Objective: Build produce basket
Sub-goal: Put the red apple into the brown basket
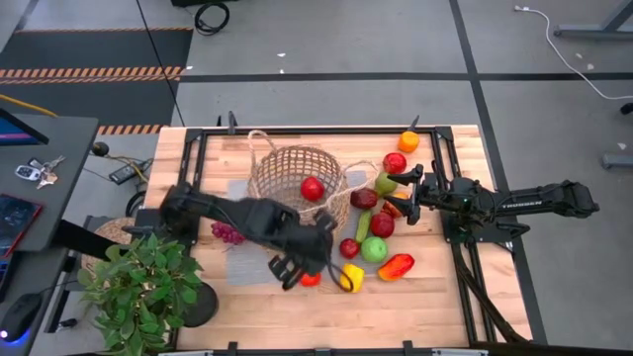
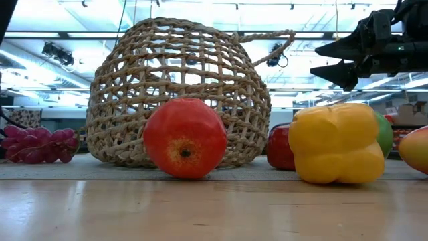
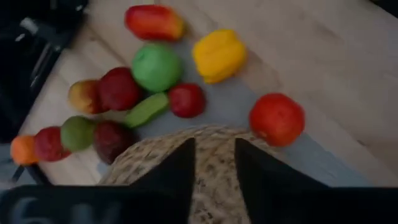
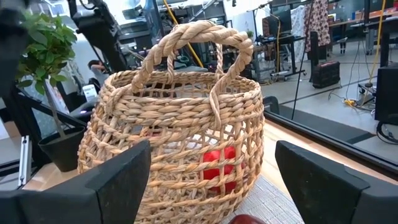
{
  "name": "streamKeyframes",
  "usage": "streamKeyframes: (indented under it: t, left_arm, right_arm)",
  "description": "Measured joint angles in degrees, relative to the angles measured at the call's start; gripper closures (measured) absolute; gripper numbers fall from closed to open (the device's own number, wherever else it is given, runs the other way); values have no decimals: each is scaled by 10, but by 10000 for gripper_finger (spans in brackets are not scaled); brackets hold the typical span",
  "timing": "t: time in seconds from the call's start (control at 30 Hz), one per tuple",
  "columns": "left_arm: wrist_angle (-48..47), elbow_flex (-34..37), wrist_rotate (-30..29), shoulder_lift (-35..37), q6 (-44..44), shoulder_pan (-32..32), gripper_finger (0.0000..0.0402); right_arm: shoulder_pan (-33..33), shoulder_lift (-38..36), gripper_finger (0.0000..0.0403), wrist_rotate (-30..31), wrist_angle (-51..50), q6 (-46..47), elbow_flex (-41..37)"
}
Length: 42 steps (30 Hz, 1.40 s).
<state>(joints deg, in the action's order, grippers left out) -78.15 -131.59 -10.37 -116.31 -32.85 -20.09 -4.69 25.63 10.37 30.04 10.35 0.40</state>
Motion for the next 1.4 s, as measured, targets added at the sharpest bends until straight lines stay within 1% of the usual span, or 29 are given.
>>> streamKeyframes:
  t: [0.27, 0.33, 0.43, 0.5, 0.6, 0.8, 0.93, 1.1, 1.23, 1.4]
  left_arm:
    - [-59, 0, 31, -45, -60, -40, 124]
    - [-71, 0, 31, -59, -76, -51, 96]
    - [-72, 0, 31, -78, -87, -69, 72]
    - [-72, 0, 31, -90, -88, -83, 66]
    - [-72, 0, 24, -108, -89, -104, 68]
    - [-68, 0, -38, -141, -119, -134, 82]
    - [-52, 0, -56, -164, -116, -130, 77]
    - [-51, 0, -87, -194, -115, -128, 52]
    - [-48, -1, -91, -201, -117, -126, 47]
    - [-50, 0, -92, -204, -92, -110, 47]
  right_arm:
    - [0, 0, 55, 0, 0, 0, 0]
    - [0, 0, 55, 0, -1, 0, 0]
    - [0, 0, 55, 0, -1, 0, 0]
    - [0, 0, 55, 0, -1, 0, 0]
    - [0, 0, 55, 0, -1, 0, 0]
    - [0, 0, 55, 0, -1, 0, 0]
    - [0, 0, 55, 0, -1, 0, 0]
    - [0, 0, 55, 0, -1, 0, 0]
    - [0, 0, 55, 0, -1, 0, 0]
    - [0, 0, 55, 0, -1, 0, 0]
